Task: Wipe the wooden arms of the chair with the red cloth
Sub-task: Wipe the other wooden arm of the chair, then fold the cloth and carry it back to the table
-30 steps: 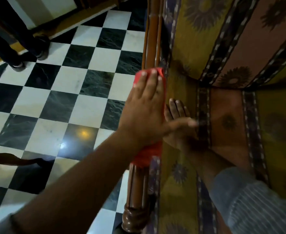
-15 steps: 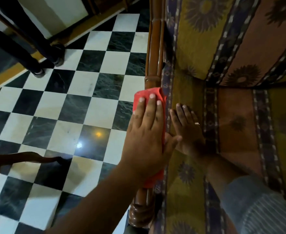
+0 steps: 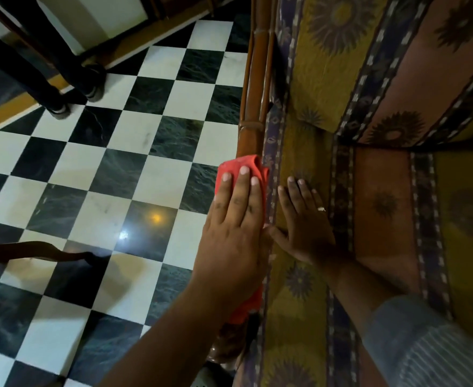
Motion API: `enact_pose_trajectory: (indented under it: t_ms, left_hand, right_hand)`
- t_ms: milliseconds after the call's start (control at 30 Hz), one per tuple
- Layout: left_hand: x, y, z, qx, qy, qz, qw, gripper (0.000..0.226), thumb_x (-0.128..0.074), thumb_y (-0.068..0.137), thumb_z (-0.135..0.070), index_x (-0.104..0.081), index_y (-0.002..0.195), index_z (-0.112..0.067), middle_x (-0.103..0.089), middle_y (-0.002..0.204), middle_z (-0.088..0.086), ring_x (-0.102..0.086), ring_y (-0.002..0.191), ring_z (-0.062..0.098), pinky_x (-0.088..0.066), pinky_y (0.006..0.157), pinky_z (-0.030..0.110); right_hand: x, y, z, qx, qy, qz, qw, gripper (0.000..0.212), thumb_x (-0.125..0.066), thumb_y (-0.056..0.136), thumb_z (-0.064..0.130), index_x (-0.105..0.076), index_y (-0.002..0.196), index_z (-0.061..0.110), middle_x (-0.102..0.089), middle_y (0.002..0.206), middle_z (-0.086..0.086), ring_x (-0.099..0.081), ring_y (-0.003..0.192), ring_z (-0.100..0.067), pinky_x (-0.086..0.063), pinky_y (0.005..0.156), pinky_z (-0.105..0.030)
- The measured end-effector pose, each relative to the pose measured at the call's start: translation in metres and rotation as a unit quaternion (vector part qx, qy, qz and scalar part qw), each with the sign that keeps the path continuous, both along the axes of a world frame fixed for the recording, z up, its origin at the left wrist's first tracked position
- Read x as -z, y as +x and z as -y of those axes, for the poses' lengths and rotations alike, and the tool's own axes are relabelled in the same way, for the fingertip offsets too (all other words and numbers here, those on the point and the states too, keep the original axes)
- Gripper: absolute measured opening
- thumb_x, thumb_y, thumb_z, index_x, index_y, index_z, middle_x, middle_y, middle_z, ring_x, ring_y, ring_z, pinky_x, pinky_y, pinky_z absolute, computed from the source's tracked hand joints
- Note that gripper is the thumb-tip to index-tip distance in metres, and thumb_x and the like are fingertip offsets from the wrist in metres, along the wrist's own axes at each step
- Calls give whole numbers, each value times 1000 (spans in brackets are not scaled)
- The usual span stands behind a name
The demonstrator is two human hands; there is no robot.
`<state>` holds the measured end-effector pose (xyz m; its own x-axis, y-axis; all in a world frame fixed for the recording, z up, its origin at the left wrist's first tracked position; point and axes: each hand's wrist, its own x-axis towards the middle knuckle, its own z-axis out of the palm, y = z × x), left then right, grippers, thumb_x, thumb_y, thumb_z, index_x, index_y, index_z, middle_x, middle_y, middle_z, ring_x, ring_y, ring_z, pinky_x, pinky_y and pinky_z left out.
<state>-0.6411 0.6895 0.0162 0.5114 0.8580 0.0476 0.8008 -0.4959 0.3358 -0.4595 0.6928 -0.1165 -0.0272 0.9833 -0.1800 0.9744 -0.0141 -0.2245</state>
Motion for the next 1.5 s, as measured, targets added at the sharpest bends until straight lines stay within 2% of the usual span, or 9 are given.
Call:
enact_pose_trajectory:
  t_ms: [500, 700, 800, 867, 933, 1000, 1167, 1367, 1500]
  left_hand:
    - [-1, -3, 21, -12, -9, -26, 1000, 70, -40, 102, -40, -13, 156, -4, -8, 166, 15, 0, 153, 36, -21, 121, 57]
    - [-13, -9, 41, 1, -77, -46, 996, 71, -24, 102, -54, 6, 157, -20, 17, 165, 0, 23, 151, 19, 3, 122, 44]
    - [-20, -19, 37, -58, -168, 112, 978, 71, -29, 101, -56, 6, 157, -30, 15, 166, -10, 15, 152, 8, 1, 122, 28]
    - [-18, -33, 36, -215, -233, 197, 928, 67, -37, 100, -54, -21, 157, -23, -18, 165, -3, -19, 151, 16, -19, 119, 26]
    - [-16, -44, 39, -330, -272, 200, 881, 39, -46, 101, -45, -64, 122, -18, -67, 122, 4, -62, 115, 27, -47, 90, 28]
    - [-18, -47, 44, -336, -272, 187, 882, 22, -49, 101, -37, -62, 89, -24, -65, 81, -8, -64, 80, 22, -41, 62, 24]
    - [-48, -41, 46, -317, -287, 242, 871, 15, -48, 102, -34, -54, 95, -22, -61, 85, -5, -59, 79, 11, -44, 65, 30]
    - [-92, -6, 65, -246, -302, 313, 866, 19, -47, 102, -35, -55, 90, -24, -61, 82, -4, -58, 65, 0, -41, 51, 6]
    - [-105, 42, 93, -163, -294, 310, 889, 21, -51, 101, -33, -59, 92, -16, -60, 80, -3, -54, 68, 3, -44, 61, 17]
  right_hand:
    - [19, 15, 54, -37, 17, 3, 999, 105, -28, 83, 86, -13, 156, 12, -7, 166, -12, -2, 154, -29, -10, 123, -50]
    - [-8, 5, 48, 19, -82, -38, 996, 97, -14, 83, 84, -5, 157, 21, 5, 166, -5, 6, 153, -27, -4, 123, -47]
    - [-64, -31, 52, 166, -43, -357, 918, 44, -38, 94, 64, -64, 116, 37, -67, 122, 13, -53, 130, -15, -36, 96, -13]
    - [-96, -59, 63, 276, 4, -503, 819, 55, -39, 84, 79, -66, 87, 31, -71, 82, 9, -67, 85, 0, -46, 65, -20]
    - [-117, -86, 73, 301, -40, -501, 810, 61, -40, 75, 87, -62, 81, 31, -68, 74, 13, -63, 68, 2, -44, 55, -15]
    - [-132, -104, 78, 304, -76, -418, 853, 48, -46, 83, 74, -59, 81, 28, -64, 72, 12, -59, 66, -1, -38, 53, -14]
    - [-173, -110, 74, 343, -16, -374, 862, 23, -54, 96, 41, -52, 82, 22, -55, 74, 7, -48, 64, -3, -29, 55, -17]
    - [-220, -78, 111, 401, 68, -409, 817, 26, -51, 98, 37, -62, 91, 15, -63, 79, 2, -58, 71, -9, -42, 65, -32]
    - [-236, -38, 158, 463, 111, -430, 767, 28, -49, 100, 38, -64, 99, 14, -67, 88, 0, -63, 81, -14, -48, 74, -36]
